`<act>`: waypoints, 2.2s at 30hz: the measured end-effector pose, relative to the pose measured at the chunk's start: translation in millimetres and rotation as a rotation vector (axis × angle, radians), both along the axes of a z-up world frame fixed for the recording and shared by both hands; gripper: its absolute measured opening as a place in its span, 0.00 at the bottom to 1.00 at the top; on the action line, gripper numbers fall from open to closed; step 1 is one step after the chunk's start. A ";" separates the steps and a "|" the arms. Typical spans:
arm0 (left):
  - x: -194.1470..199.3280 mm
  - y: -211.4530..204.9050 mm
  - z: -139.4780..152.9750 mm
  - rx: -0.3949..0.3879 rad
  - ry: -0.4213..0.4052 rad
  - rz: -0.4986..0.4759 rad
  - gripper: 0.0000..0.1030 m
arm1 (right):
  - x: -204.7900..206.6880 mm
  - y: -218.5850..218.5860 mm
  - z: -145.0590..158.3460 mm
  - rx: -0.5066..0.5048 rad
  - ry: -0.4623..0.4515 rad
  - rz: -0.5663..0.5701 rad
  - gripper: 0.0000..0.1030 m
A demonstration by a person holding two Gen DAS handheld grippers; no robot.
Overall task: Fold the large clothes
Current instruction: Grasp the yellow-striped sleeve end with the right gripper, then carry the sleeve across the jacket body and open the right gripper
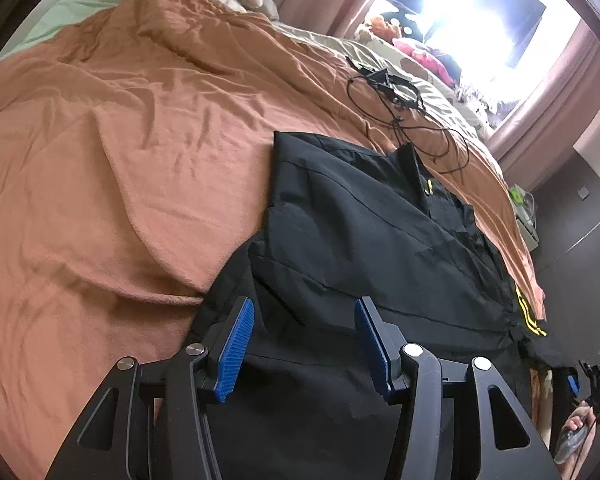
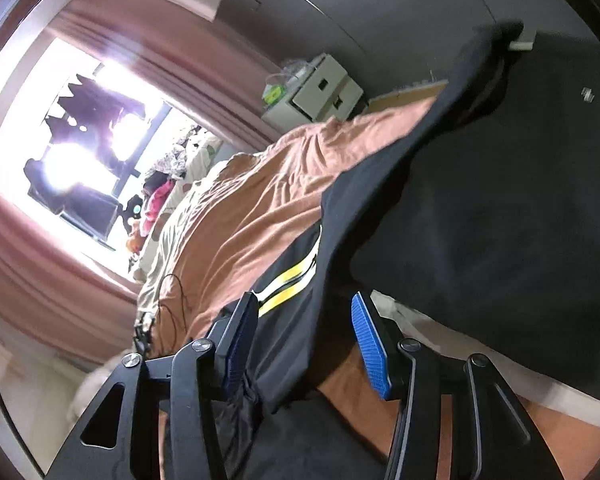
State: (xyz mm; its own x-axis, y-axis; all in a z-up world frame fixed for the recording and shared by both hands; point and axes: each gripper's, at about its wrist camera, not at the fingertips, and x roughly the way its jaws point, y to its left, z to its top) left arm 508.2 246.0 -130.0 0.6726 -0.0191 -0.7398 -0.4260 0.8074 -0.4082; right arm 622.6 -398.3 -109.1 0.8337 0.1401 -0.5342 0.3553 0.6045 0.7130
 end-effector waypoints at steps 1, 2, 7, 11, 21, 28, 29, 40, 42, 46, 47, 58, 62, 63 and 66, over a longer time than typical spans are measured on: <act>0.8 -1.9 -0.1 0.002 0.003 -0.004 0.53 | 3.7 -1.5 -2.7 0.014 -0.003 0.003 0.48; 1.7 -3.3 -0.2 0.003 0.006 -0.009 0.53 | 7.6 -3.7 -5.7 0.041 -0.011 0.008 0.48; 4.2 -8.3 -0.9 0.004 0.009 -0.013 0.53 | 23.5 -9.5 -13.8 0.088 -0.015 -0.004 0.44; 6.4 -8.5 -0.9 0.001 0.009 -0.013 0.53 | 27.1 -1.1 -12.3 0.046 -0.011 0.000 0.09; 0.5 1.9 2.8 -0.029 -0.016 0.008 0.53 | 32.7 39.7 6.1 0.033 -0.082 0.111 0.04; -6.6 13.2 6.9 -0.065 -0.040 0.032 0.53 | 41.2 106.6 28.2 -0.006 -0.125 0.260 0.04; -7.5 13.9 7.3 -0.069 -0.043 0.033 0.53 | 42.7 118.0 31.0 -0.012 -0.130 0.284 0.04; -14.8 24.8 11.1 -0.093 -0.059 0.040 0.53 | 63.0 256.2 20.0 -0.144 -0.080 0.619 0.04; -16.0 27.7 11.8 -0.098 -0.062 0.045 0.53 | 69.1 276.8 -0.5 -0.165 -0.017 0.673 0.04; -19.4 32.7 14.2 -0.108 -0.072 0.053 0.53 | 74.6 297.9 -38.6 -0.188 0.153 0.706 0.11; -20.2 33.8 15.3 -0.110 -0.075 0.055 0.53 | 72.2 298.8 -44.6 -0.182 0.185 0.711 0.27; -27.3 30.0 25.4 -0.117 -0.099 0.047 0.53 | 13.4 224.4 -21.0 -0.034 0.159 0.493 0.68; -28.4 25.0 29.0 -0.089 -0.097 0.037 0.53 | -2.9 177.0 -14.2 -0.017 0.134 0.340 0.68; -28.5 24.7 29.2 -0.085 -0.095 0.036 0.53 | -4.7 169.8 -14.1 -0.022 0.134 0.313 0.68; -26.6 24.2 27.6 -0.079 -0.088 0.038 0.53 | -6.3 138.8 -20.5 -0.003 0.135 0.244 0.68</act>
State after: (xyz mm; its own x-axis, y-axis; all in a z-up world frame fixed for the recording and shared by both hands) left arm 481.5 270.2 -102.5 0.7361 -0.0488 -0.6752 -0.4152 0.7552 -0.5072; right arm 616.3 -259.5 -129.6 0.6968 0.3262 -0.6388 0.2904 0.6861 0.6671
